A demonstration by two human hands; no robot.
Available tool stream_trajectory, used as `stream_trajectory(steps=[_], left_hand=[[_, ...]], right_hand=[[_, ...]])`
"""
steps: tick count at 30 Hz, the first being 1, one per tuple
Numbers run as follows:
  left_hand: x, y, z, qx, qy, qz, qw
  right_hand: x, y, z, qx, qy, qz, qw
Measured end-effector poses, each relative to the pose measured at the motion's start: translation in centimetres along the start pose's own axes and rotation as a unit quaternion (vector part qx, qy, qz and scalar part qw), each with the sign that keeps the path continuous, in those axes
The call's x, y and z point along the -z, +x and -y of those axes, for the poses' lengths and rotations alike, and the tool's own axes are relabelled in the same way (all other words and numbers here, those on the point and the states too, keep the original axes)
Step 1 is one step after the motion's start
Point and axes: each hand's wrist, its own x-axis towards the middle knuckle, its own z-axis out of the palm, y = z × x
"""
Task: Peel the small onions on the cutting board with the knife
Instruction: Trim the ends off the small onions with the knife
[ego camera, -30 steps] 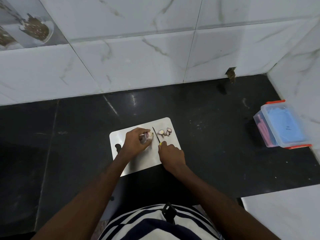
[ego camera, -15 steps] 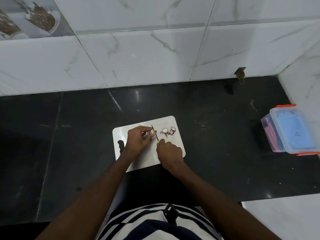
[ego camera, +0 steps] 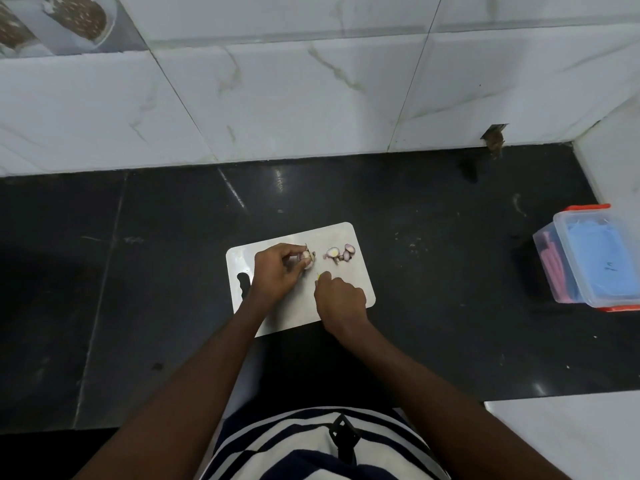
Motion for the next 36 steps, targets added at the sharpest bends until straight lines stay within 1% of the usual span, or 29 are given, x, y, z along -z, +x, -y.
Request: stream_trajectory(steps=[4, 7, 10, 13, 17, 20, 23, 26, 28, 29, 30, 32, 34, 36], left_hand=[[0.1, -0.2, -0.1, 0.022, 0.017, -0.018, 0.999], [0.1, -0.3, -0.1, 0.026, 0.005, -0.022, 0.999], [-0.2, -0.6, 0.1, 0.030, -0.008, -0.025, 0.999], [-0.1, -1.1, 0.3, 0.049, -0.016, -0.036, 0.998], [0.0, -1.5, 0.7, 0.049, -0.022, -0.039, 0.998], [0.0, -1.8, 0.7, 0.072, -0.040, -0.040, 0.996], [0.0, -2.3, 0.9, 0.073, -0.064, -0.033, 0.995], [0.1, -3.0, 1.3, 0.073, -0.075, -0.029, 0.994], [0.3, -3.2, 1.4, 0.063, -0.073, -0.021, 0.995], [0.4, -3.2, 1.5, 0.049, -0.065, -0.016, 0.997], [0.5, -3.2, 1.6, 0.031, -0.053, -0.010, 0.998], [0.8, -3.0, 1.7, 0.002, -0.019, 0.000, 1.000], [1.1, -2.8, 1.7, -0.011, 0.004, 0.006, 1.000], [1.4, -2.6, 1.7, -0.016, 0.011, 0.014, 1.000]], right_hand=[[0.3, 1.8, 0.3, 0.023, -0.006, 0.005, 1.000], [0.5, 2.9, 0.6, 0.029, -0.002, -0.006, 1.000], [-0.4, 1.8, 0.2, 0.015, 0.014, -0.005, 1.000], [-2.0, -0.1, -0.7, 0.021, 0.017, 0.002, 1.000], [-1.9, 1.3, -0.8, 0.021, 0.009, -0.003, 1.000], [-1.5, 2.2, -0.5, 0.028, -0.002, -0.006, 1.000], [-2.3, 0.6, -1.6, 0.037, -0.002, -0.016, 0.999], [-2.4, -1.1, -2.3, 0.032, -0.030, 0.010, 0.999], [-2.9, -1.2, -2.5, 0.032, -0.030, 0.020, 0.999], [-2.9, -1.2, -2.4, 0.021, -0.030, 0.042, 0.998], [-3.0, -1.2, -2.4, 0.016, -0.033, 0.046, 0.998], [-3.2, -1.0, -2.5, 0.029, -0.061, 0.018, 0.998], [-3.1, -0.6, -3.3, 0.046, -0.053, -0.003, 0.997], [-2.5, -0.2, -4.2, 0.023, -0.036, -0.027, 0.999]])
